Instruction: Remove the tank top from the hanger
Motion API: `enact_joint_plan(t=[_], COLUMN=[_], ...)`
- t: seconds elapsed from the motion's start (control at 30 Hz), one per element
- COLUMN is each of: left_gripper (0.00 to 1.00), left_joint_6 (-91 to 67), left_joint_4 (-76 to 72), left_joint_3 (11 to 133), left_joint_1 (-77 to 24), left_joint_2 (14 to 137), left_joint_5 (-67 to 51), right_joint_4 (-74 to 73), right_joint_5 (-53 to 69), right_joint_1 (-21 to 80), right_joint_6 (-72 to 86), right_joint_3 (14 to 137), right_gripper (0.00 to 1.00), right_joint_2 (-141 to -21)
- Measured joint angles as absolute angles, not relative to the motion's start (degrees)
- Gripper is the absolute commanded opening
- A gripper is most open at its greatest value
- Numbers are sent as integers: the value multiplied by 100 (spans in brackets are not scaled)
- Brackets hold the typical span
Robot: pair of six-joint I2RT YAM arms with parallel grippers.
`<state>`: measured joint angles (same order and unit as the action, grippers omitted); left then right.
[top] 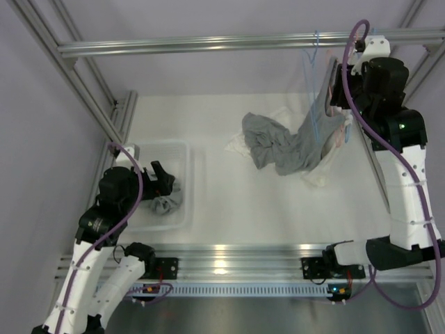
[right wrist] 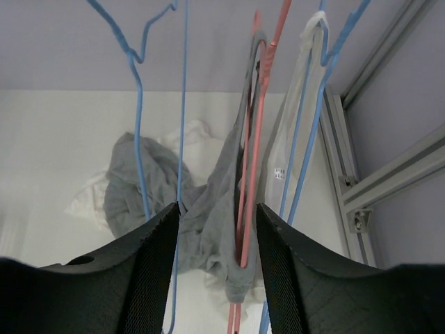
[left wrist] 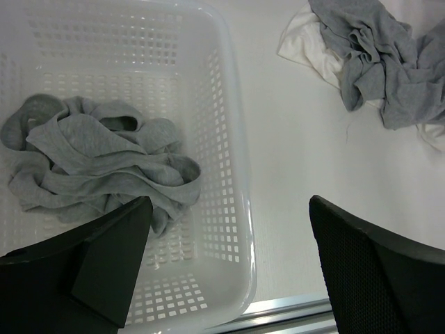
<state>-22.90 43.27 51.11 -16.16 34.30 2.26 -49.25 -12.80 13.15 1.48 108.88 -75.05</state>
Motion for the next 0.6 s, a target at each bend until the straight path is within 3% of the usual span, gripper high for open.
enact_joint_plan(t=[0.6], left_gripper=[99], left_joint_6=[-2276], left_joint_4=[4324], left_joint_3=[5109], left_joint_1=[-1763], left_joint_2=[3430], left_joint_5=[213], right_joint_4=[-4932], right_joint_5=[-829], right_joint_1=[657], right_joint_6=[-34], right_joint_3=[10919], right_gripper=[38], right_joint_2=[-8283])
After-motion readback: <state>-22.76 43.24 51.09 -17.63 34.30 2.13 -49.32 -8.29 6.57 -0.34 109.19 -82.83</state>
